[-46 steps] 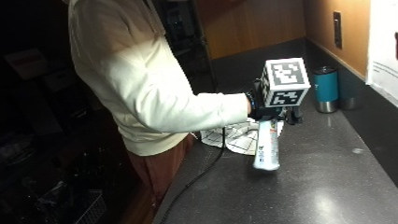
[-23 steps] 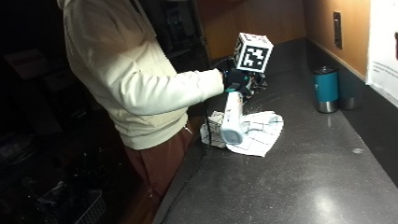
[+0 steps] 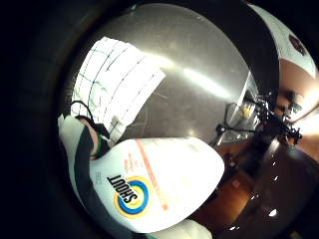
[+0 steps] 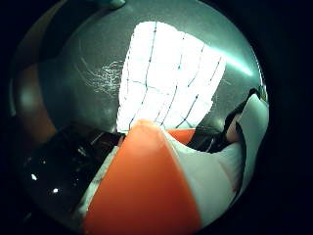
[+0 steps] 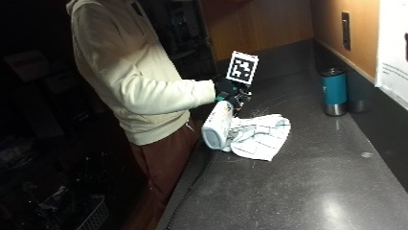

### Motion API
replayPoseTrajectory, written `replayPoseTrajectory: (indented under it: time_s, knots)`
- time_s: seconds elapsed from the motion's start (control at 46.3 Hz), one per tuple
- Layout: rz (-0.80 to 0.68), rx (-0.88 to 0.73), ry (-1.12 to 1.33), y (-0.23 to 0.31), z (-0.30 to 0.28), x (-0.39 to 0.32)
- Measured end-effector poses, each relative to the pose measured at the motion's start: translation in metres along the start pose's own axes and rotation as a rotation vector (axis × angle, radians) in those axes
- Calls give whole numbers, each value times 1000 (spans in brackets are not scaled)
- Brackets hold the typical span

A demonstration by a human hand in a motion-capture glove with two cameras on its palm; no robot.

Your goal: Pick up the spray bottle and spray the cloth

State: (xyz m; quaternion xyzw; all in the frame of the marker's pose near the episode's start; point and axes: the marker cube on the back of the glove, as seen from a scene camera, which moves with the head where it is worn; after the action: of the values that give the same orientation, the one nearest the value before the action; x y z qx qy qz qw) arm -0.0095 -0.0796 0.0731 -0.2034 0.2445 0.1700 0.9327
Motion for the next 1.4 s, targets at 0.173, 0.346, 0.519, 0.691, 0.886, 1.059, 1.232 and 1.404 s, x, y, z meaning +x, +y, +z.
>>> replayPoseTrajectory:
  time_s: [0.173,0.346,0.519,0.691,0.886,1.059,1.232,1.404]
  knots:
    - [40,10,-30,7,1,1]
    - [95,18,-37,9,-1,-2]
    - [-30,133,-320,25,-41,-20]
    - [-172,338,-639,44,-101,-46]
    - [-331,548,-974,57,-150,-78]
    - [-393,653,-1260,50,-169,-107]
    - [-461,636,-1502,37,-171,-133]
    - [-569,530,-1456,0,-145,-181]
